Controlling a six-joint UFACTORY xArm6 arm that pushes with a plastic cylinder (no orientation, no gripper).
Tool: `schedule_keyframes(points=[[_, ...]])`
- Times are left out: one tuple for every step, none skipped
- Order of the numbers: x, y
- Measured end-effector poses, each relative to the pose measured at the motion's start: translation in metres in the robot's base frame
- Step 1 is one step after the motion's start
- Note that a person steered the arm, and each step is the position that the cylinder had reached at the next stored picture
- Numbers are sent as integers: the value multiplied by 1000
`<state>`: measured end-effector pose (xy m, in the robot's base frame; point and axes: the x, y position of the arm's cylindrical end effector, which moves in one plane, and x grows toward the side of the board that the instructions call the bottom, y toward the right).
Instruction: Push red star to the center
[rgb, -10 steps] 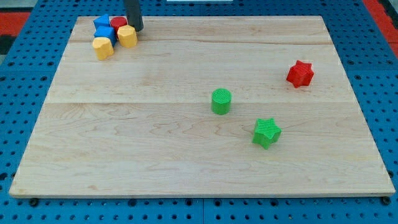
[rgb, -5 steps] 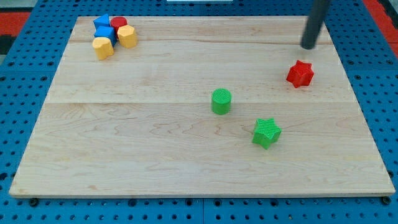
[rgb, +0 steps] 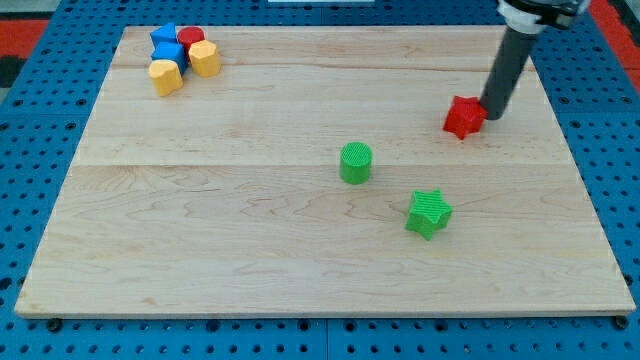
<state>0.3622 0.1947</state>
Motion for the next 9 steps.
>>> schedule_keyframes(points=[[-2, -16], [-2, -16], [-2, -11], [1, -9], [2, -25], [3, -54], [16, -56], [28, -23], [29, -105]])
